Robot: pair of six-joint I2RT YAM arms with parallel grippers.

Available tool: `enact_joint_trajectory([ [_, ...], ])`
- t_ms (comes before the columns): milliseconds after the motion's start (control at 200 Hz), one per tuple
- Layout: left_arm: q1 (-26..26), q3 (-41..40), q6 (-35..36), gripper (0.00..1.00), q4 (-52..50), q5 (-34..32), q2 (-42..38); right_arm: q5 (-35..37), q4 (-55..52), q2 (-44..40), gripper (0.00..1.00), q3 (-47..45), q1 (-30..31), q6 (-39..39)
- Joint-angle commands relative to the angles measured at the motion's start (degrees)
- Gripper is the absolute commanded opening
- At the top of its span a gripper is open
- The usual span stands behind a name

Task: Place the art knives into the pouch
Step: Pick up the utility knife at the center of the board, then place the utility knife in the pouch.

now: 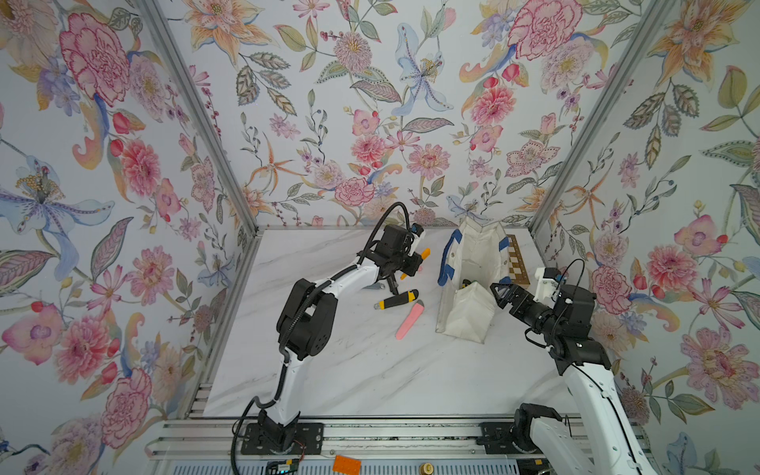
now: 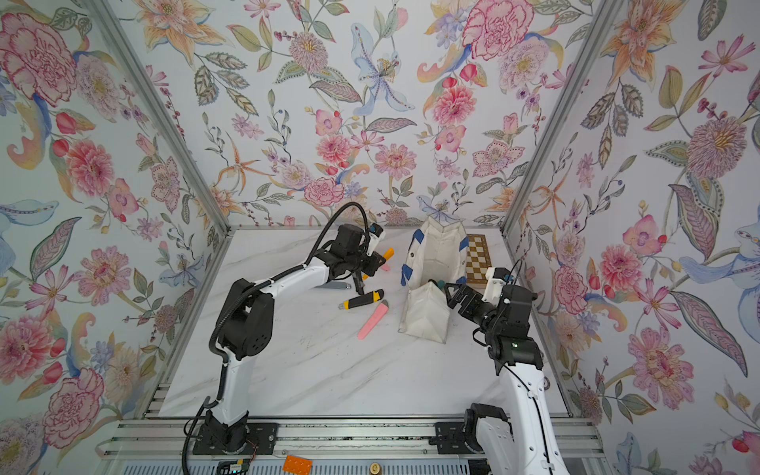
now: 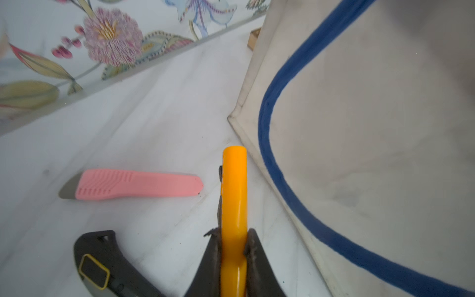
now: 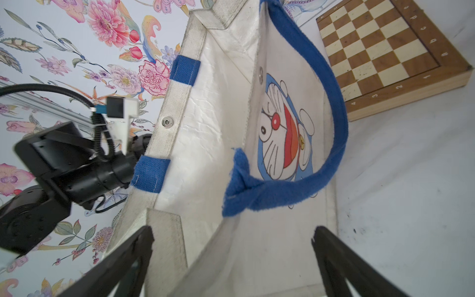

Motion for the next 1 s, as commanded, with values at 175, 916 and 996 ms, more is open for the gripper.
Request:
enact_joint_trajectory([
  [175,-5.63,2.31,-1.64,0.0,0.62,-2.58,-9.76,-2.44,-0.14,-1.18,0.99,0.6,-0.24,-1.65],
  [916,-13.13,27.37,-2.8,0.0,-8.53,-0.99,7.6,-0.48,-2.11,-4.78,0.99,-1.59,-0.27,-1.76],
  [996,-13.18,28.58,-3.2,0.0,-9.01,0.01,8.63,-0.4,-2.17,-4.91,0.99,-1.95,-0.34,-1.85],
])
